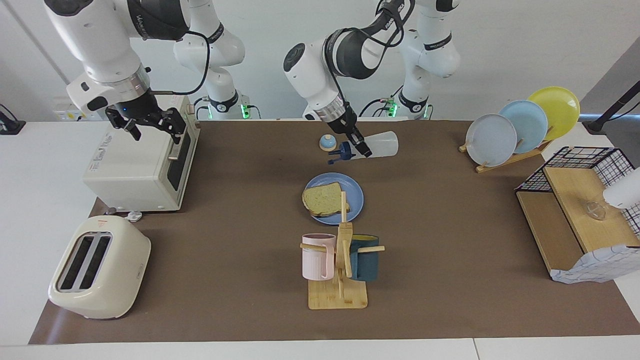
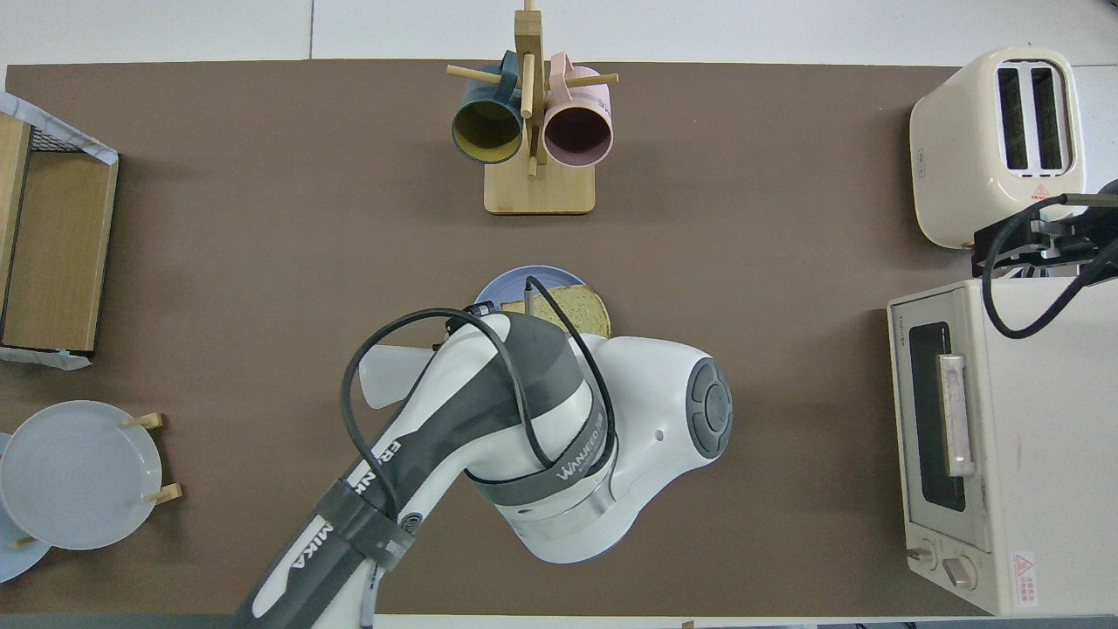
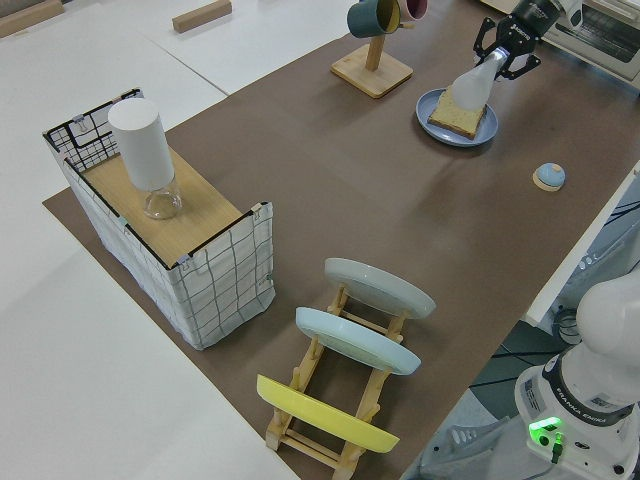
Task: Put bread on plate and add seasoning
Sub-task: 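Tilt the bottle over the bread with the left gripper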
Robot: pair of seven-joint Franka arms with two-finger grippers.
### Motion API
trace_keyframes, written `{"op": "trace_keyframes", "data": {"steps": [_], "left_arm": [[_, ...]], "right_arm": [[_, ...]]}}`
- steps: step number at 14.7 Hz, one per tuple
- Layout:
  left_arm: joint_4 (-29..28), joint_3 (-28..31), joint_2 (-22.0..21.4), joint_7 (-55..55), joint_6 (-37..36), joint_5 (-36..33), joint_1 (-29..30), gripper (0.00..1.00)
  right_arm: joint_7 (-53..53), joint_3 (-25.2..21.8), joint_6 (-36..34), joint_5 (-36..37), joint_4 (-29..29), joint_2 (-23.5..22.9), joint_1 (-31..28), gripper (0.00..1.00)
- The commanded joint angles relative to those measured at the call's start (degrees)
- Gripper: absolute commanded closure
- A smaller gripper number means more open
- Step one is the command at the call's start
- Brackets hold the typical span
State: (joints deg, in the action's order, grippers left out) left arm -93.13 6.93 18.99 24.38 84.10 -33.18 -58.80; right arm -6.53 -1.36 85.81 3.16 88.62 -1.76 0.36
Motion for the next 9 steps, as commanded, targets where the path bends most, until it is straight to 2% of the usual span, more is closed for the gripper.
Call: {"op": "trace_keyframes", "data": {"steps": [1, 5, 9], "left_arm": [[3.92, 0.8, 4.38, -0.91, -4.38, -4.34, -1.76, 1.0], [3.66, 1.07, 6.23, -1.0, -5.88, -8.82, -2.81, 1.0], [3.4, 1.07, 7.2, -1.0, -6.67, -11.73, -2.9, 1.0]], "right_arm": [[1.86, 1.27, 1.03, 0.18, 1.73, 1.15, -1.77, 0.0], [3.18, 0.57, -0.63, -0.26, 0.86, 0.62, -1.42, 0.0], [5.72, -3.2, -0.82, -4.02, 1.12, 0.18, -0.98, 0.0]]}}
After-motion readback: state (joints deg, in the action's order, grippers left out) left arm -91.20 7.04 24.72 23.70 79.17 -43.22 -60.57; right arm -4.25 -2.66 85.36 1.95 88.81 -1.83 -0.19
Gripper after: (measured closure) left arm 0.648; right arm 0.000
